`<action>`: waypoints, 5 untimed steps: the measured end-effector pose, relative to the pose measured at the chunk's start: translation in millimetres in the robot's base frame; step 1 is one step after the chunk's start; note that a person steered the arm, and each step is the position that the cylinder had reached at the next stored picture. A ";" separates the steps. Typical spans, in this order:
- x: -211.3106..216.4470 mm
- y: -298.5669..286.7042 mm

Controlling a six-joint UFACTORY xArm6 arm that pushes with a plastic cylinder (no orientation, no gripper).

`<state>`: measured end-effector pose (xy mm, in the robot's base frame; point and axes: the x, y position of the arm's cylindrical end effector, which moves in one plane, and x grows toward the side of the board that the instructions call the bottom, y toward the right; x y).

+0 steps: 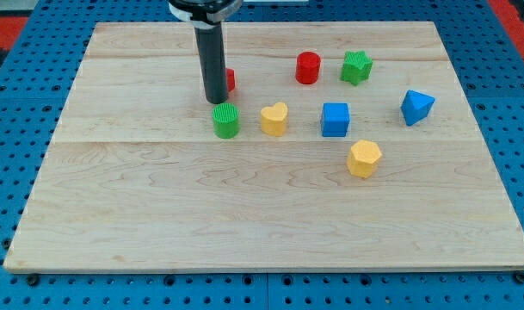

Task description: Push the red star towards the top center

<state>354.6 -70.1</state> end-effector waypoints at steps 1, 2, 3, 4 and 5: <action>-16.3 12.3; -3.5 -18.8; -14.9 -43.4; -32.1 -41.9; -37.4 18.0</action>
<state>317.1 -52.0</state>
